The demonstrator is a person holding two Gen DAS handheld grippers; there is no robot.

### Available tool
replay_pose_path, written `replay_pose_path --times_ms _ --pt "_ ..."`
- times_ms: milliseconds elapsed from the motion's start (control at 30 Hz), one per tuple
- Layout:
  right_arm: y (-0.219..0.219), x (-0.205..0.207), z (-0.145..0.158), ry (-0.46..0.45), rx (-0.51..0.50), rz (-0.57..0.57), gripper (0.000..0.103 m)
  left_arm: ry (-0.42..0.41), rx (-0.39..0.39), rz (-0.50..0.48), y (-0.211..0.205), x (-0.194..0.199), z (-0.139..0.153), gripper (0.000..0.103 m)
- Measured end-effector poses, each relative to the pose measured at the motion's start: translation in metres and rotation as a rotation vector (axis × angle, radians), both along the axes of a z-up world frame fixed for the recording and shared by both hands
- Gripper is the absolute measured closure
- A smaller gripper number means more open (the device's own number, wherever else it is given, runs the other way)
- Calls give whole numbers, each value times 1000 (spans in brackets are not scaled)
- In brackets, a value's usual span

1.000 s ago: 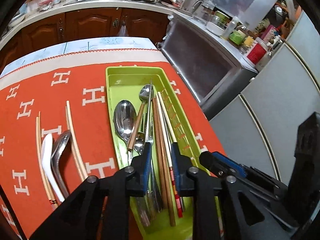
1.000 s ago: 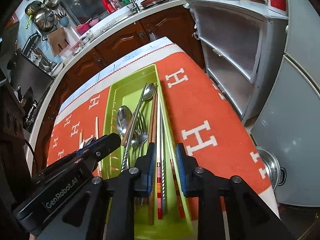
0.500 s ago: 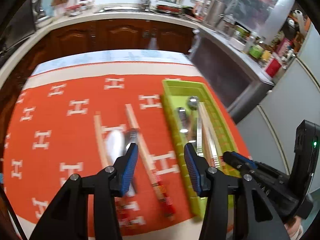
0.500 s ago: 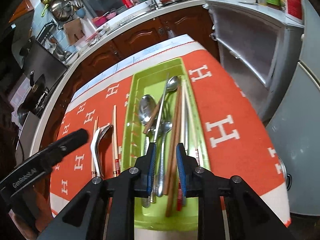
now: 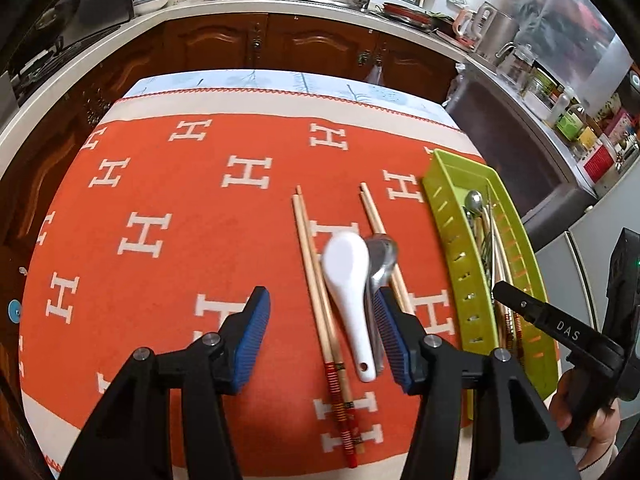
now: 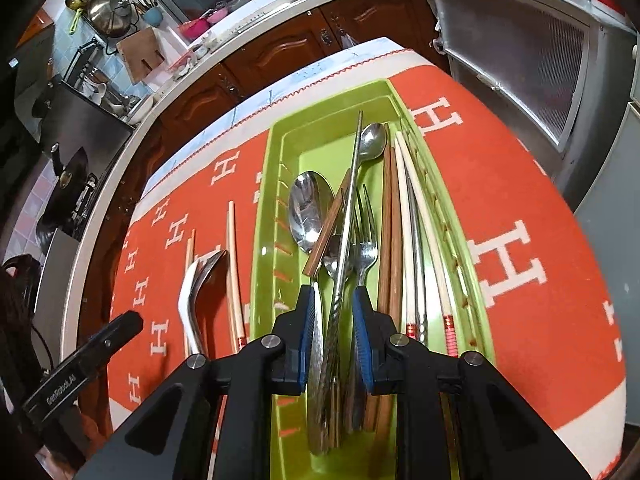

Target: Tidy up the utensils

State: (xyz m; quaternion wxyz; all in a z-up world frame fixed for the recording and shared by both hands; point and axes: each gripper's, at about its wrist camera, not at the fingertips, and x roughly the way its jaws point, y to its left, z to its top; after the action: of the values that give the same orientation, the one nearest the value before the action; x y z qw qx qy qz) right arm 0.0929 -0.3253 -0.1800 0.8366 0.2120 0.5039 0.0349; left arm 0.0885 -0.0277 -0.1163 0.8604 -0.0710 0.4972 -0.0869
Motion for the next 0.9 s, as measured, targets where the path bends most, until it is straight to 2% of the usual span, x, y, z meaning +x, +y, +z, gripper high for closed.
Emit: replay_pose_path --times_ms 100,200,433,467,667,900 --pt "4 11 -7 13 0 4 87 -1 -3 0 2 0 0 51" --pt "5 16 -12 18 3 0 96 -9 0 -2 2 0 0 51" --pt "2 18 -12 -7 4 -16 99 -11 -6 0 3 -1 -1 48" --pt "1 17 -10 -14 8 -21 103 -9 -7 0 3 -1 -1 48" --pt "-10 13 4 -39 -2 -34 103 -11 -19 -3 5 -1 -1 48" --pt "-1 11 -2 -3 3 7 100 -13 -3 -8 2 -2 -1 48"
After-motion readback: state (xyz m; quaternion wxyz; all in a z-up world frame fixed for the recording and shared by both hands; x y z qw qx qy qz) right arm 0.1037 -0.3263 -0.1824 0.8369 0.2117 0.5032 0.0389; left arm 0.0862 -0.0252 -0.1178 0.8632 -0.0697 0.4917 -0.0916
